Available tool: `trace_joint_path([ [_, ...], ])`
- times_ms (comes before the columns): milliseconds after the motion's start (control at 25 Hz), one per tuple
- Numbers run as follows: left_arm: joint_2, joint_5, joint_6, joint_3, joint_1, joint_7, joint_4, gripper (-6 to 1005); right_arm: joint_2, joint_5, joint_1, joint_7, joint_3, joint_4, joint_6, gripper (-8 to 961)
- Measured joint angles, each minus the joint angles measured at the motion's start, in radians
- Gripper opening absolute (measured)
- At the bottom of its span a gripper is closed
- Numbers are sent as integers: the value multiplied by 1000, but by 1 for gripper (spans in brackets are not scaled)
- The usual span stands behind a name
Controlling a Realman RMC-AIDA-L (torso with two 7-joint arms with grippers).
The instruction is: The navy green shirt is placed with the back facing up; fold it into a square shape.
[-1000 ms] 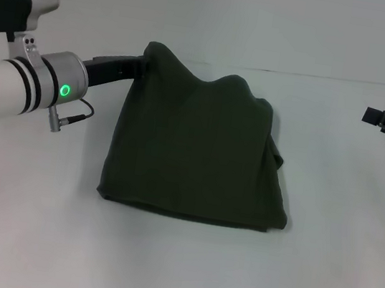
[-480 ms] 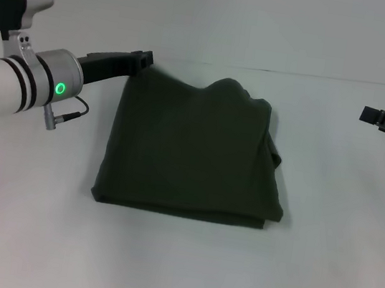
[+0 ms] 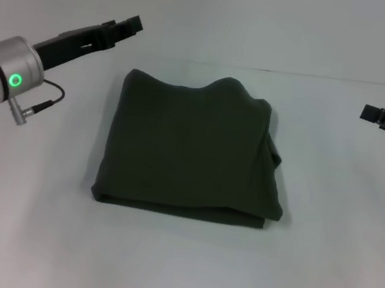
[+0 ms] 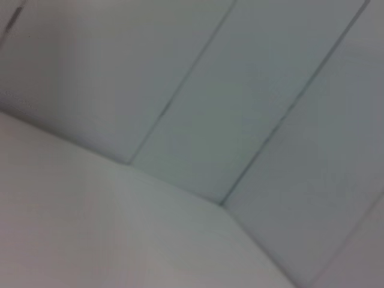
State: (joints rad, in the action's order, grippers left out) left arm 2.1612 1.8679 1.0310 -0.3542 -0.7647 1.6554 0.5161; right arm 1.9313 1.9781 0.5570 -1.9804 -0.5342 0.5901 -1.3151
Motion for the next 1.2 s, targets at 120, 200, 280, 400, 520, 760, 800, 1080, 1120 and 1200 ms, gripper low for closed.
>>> trace_joint_path([
  [120, 1, -20, 131, 0, 38, 0, 27, 449, -1, -1, 0, 3, 1, 4, -5, 836],
  [200, 2, -21, 212, 0, 59, -2, 39, 544, -4, -3, 0, 16, 2, 4, -11, 836],
  [280, 2, -22, 295, -1, 84, -3, 57, 639, -6, -19, -2, 45, 3, 4, -32, 836],
  [400, 3, -22, 395, -1, 112, -5, 83, 763, -6, -57, -11, 106, 3, 2, -91, 836],
  [520, 6, -23, 567, -2, 163, -22, 126, 877, 2, -88, -25, 191, 4, 1, -160, 836],
  [760, 7, -14, 763, -1, 250, -159, 151, 905, 59, -94, -46, 401, 1, 4, -272, 836],
  [800, 8, -13, 787, -1, 266, -181, 158, 904, 70, -93, -50, 439, -1, 4, -285, 835],
  [1080, 16, 20, 877, 8, 359, -293, 188, 902, 121, -93, -68, 590, -3, -4, -329, 835],
  [1120, 16, 33, 879, 10, 369, -308, 188, 902, 125, -93, -68, 601, -4, -6, -334, 835],
  [1200, 16, 54, 880, 10, 377, -320, 188, 903, 129, -92, -69, 614, -7, -6, -342, 835],
])
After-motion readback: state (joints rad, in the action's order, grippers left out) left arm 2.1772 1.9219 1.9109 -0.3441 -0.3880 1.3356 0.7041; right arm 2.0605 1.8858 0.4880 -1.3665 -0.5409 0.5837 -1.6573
